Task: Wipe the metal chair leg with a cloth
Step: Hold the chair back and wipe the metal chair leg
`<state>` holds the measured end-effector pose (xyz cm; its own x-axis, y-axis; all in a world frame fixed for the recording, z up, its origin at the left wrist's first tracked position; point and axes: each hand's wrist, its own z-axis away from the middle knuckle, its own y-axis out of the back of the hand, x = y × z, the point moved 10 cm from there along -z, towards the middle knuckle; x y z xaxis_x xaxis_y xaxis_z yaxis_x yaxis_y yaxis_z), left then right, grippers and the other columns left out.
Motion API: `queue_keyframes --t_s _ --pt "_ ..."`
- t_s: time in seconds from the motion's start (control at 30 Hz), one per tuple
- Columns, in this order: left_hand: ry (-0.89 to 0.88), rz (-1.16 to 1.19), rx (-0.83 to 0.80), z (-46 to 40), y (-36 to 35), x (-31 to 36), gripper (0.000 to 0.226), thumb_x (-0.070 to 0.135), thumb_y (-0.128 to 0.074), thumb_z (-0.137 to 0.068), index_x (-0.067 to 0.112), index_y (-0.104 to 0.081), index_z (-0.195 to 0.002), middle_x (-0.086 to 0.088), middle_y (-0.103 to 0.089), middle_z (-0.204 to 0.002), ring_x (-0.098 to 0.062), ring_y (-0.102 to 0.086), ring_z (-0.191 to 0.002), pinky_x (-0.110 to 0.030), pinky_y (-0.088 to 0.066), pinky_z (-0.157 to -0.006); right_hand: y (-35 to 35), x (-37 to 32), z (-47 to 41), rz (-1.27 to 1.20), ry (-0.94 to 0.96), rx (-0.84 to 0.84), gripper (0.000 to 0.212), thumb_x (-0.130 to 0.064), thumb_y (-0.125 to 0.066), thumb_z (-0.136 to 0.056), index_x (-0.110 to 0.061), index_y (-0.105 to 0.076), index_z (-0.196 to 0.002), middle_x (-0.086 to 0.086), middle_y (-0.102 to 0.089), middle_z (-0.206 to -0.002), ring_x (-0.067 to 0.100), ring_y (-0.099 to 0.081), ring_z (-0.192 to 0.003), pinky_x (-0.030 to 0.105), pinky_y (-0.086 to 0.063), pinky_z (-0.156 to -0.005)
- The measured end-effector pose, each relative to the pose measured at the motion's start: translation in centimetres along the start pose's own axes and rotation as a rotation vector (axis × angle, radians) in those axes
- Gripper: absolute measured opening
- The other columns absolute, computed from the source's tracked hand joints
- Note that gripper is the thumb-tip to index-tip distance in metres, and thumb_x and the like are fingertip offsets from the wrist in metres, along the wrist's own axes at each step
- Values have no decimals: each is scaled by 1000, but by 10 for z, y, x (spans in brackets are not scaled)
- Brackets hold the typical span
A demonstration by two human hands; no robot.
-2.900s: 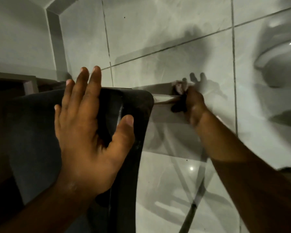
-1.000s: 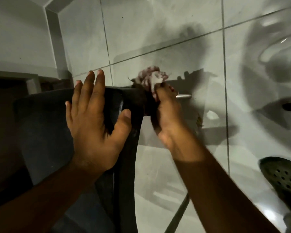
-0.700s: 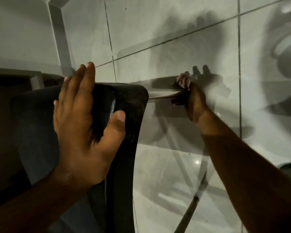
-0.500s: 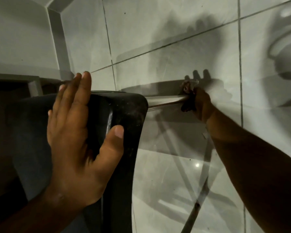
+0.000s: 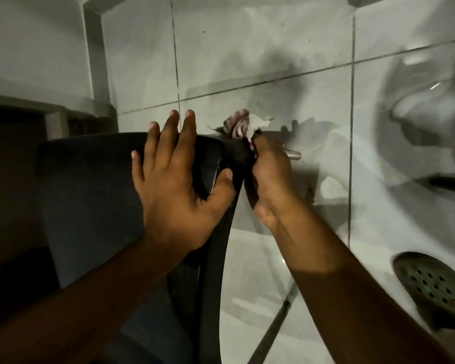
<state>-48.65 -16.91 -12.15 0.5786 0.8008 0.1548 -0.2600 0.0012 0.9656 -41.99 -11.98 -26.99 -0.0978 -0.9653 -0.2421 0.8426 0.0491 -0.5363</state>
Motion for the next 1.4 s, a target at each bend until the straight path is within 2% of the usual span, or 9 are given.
queue_keyframes --t_s 0.13,0.3,0.57,0.9,1.0,1.1,1.2,1.3,1.4 --pt "-4 20 14 1 0 0 84 63 -38 -76 32 -19 -153 3 -20 -165 -20 -7 -154 -58 -2 -123 16 12 -21 3 -18 43 48 -25 -49 -98 -4 -53 -140 25 -64 -131 32 -65 -119 44 -54 -102" --pt "-31 46 15 2 0 1 80 61 -38 -80 31 -21 -152 5 -19 -165 -15 -7 -154 -61 -4 -123 68 21 -97 -18 10 72 27 -21 -43 -98 -12 -62 -80 6 -61 -93 22 -64 -86 30 -43 -58" --pt "-137 37 35 1 -3 7 75 44 -42 -83 13 -25 -150 -14 -28 -160 -34 -20 -151 -69 -16 -116 146 38 -202 454 -161 204 40 -29 -53 -93 0 -64 -118 19 -60 -117 30 -58 -60 30 -44 -37" --pt "-74 14 22 -2 -3 -4 80 55 -37 -83 15 -26 -152 -11 -28 -161 -33 -18 -152 -67 -16 -118 70 17 -113 330 -50 123 22 -19 -45 -95 -21 -54 -75 3 -53 -76 24 -56 -54 31 -45 -38" --pt "-62 -24 11 -2 -1 0 83 61 -33 -80 24 -22 -153 -6 -22 -164 -29 -13 -153 -66 -8 -120 27 3 -54 370 -20 39 19 -24 -42 -99 -23 -52 -84 -3 -54 -85 14 -56 -69 19 -51 -39" --pt "24 -9 21 7 -1 -4 82 60 -33 -85 24 -13 -155 -7 -9 -167 -29 -2 -155 -61 -1 -122 10 -16 -1 334 29 50 29 -24 -41 -102 -10 -64 -113 11 -65 -105 23 -62 -83 35 -61 -68" --pt "49 -4 17 66 -3 -16 86 64 -33 -87 21 -5 -156 -8 0 -167 -29 5 -155 -58 0 -123 31 -36 50 256 89 54 28 -20 -45 -103 -11 -64 -84 14 -66 -90 28 -63 -68 39 -55 -58" --pt "23 -92 -109 146 -17 -37 92 71 -30 -86 23 5 -155 -8 7 -167 -29 8 -154 -56 -2 -122 88 -34 93 262 94 144 31 -21 -45 -103 -8 -66 -86 20 -68 -101 36 -65 -91 54 -54 -93" --pt "78 -80 -144 189 -24 -55 93 70 -37 -86 26 9 -154 -9 11 -167 -31 10 -154 -60 -4 -123 156 0 147 425 13 235 34 -20 -46 -99 -14 -68 -74 12 -71 -84 31 -69 -64 42 -58 -66"
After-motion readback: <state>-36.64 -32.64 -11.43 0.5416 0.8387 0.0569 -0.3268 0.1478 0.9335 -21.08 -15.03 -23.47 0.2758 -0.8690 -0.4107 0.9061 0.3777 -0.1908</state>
